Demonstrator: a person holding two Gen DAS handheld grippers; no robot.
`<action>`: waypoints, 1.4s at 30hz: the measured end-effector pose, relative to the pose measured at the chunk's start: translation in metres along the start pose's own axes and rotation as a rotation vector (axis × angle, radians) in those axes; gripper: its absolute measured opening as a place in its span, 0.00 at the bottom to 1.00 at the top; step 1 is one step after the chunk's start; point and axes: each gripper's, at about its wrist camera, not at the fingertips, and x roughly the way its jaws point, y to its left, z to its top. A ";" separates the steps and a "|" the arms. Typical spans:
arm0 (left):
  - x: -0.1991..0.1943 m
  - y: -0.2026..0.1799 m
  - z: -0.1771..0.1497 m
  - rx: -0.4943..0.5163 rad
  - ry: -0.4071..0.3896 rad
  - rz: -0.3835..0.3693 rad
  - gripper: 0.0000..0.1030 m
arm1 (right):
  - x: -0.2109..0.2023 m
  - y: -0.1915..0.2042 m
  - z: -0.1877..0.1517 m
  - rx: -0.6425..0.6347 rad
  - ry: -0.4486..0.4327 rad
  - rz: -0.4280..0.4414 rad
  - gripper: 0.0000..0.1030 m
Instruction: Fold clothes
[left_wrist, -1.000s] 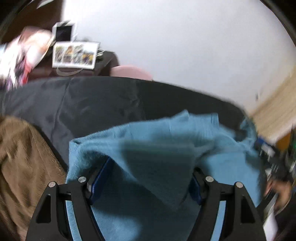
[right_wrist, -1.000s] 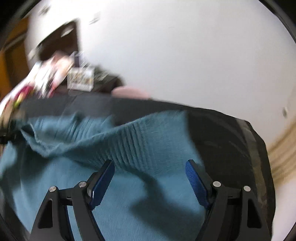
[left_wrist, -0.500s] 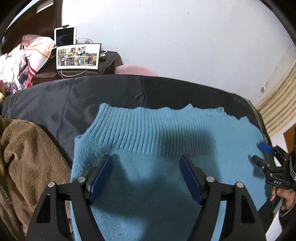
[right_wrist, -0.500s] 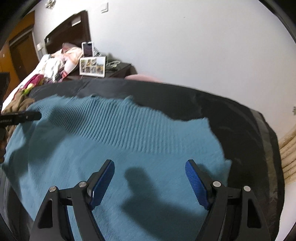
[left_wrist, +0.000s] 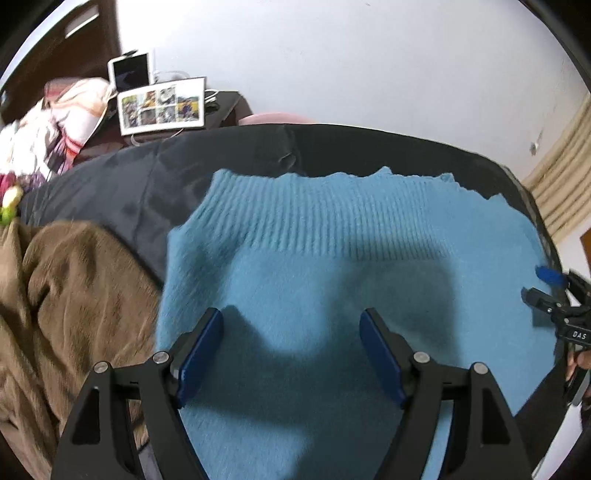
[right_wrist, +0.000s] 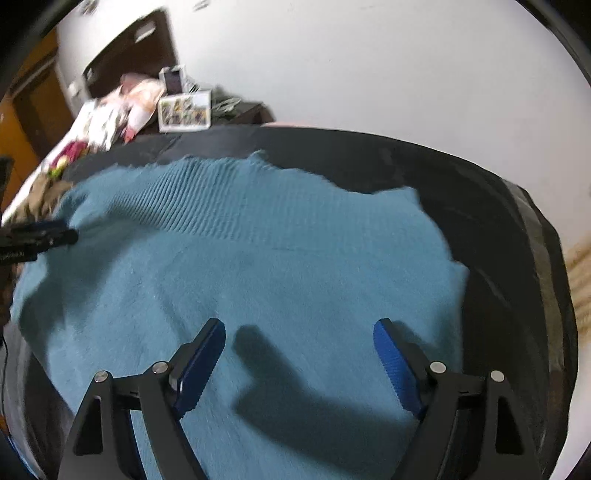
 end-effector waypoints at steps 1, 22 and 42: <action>-0.003 0.003 -0.003 -0.015 -0.001 -0.010 0.77 | -0.005 -0.011 -0.006 0.045 -0.006 0.005 0.82; -0.022 0.037 -0.059 -0.120 0.060 0.025 0.79 | -0.025 -0.110 -0.090 0.609 0.012 0.299 0.82; -0.010 0.038 -0.065 -0.161 0.112 -0.066 0.97 | -0.020 -0.082 -0.092 0.652 0.034 0.410 0.99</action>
